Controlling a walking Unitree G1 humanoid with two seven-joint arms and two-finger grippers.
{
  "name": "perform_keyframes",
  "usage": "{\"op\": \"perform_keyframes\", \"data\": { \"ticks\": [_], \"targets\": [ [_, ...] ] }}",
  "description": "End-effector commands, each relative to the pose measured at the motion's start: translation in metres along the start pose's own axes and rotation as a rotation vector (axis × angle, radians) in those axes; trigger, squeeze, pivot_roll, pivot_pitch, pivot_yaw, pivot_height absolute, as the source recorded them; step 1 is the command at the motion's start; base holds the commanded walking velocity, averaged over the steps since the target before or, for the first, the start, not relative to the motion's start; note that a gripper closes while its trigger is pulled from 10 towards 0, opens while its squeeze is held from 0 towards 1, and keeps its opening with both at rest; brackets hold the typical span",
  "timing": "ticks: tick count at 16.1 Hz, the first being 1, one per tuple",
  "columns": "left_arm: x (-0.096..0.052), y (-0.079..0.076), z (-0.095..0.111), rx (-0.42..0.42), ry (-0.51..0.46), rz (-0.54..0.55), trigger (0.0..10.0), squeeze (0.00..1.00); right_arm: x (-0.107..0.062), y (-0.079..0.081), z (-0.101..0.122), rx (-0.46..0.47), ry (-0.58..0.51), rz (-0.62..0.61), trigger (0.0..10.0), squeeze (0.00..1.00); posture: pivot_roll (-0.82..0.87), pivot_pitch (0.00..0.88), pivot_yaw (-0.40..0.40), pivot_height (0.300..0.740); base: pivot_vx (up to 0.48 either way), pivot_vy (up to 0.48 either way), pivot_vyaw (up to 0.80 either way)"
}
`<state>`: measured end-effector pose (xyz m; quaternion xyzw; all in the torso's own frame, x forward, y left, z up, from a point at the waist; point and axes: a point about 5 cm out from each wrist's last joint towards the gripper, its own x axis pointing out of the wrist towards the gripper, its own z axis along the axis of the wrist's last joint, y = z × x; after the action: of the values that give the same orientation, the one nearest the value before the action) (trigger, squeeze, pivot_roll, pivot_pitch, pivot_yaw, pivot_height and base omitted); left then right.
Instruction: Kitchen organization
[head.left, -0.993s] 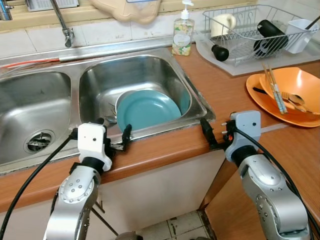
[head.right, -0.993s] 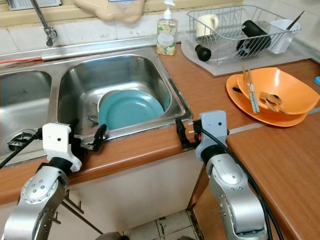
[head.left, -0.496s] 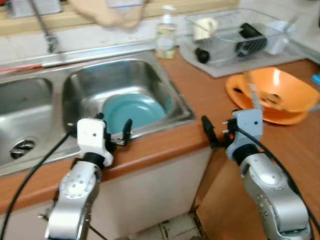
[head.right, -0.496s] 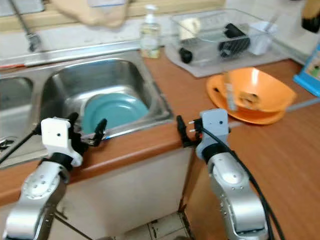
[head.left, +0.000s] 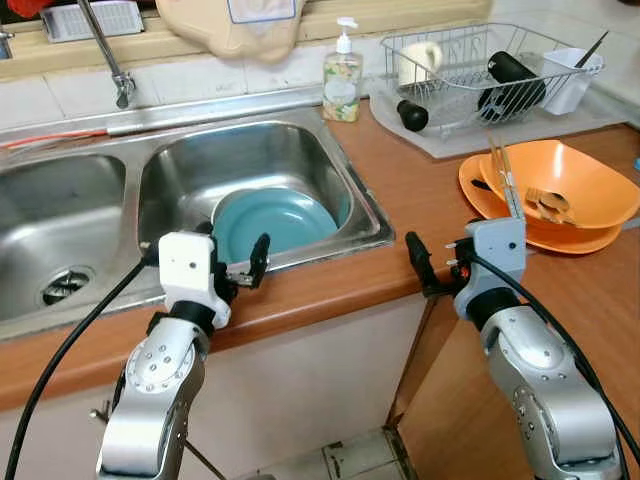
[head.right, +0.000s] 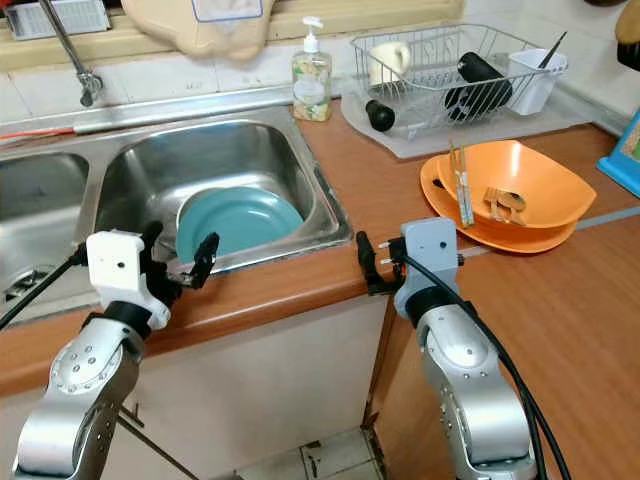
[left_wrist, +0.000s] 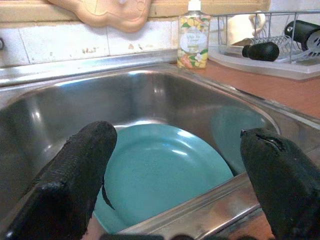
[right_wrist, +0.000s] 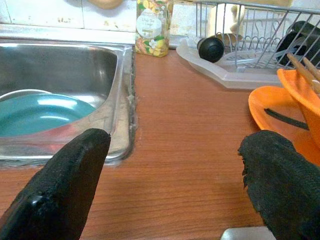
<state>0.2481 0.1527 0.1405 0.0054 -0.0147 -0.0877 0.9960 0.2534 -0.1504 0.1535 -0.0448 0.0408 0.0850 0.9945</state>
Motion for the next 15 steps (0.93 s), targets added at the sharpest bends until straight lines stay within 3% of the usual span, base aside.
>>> {"op": "perform_keyframes", "data": {
  "ticks": [1, 15],
  "targets": [
    [0.0009, 0.0026, -0.0008, -0.003, 0.011, 0.01, 10.0, 0.83, -0.001, 0.0019, 0.0028, -0.007, -0.015, 0.004, 10.0, 1.0, -0.03, 0.0, 0.07, 0.74, 0.0, 0.0, 0.0],
    [0.0031, -0.0021, -0.0001, -0.001, 0.013, -0.018, 10.0, 0.83, -0.002, -0.0001, 0.0026, -0.013, -0.01, -0.003, 10.0, 1.0, -0.03, 0.0, 0.071, 0.74, 0.0, 0.0, 0.0]
  ]
}}
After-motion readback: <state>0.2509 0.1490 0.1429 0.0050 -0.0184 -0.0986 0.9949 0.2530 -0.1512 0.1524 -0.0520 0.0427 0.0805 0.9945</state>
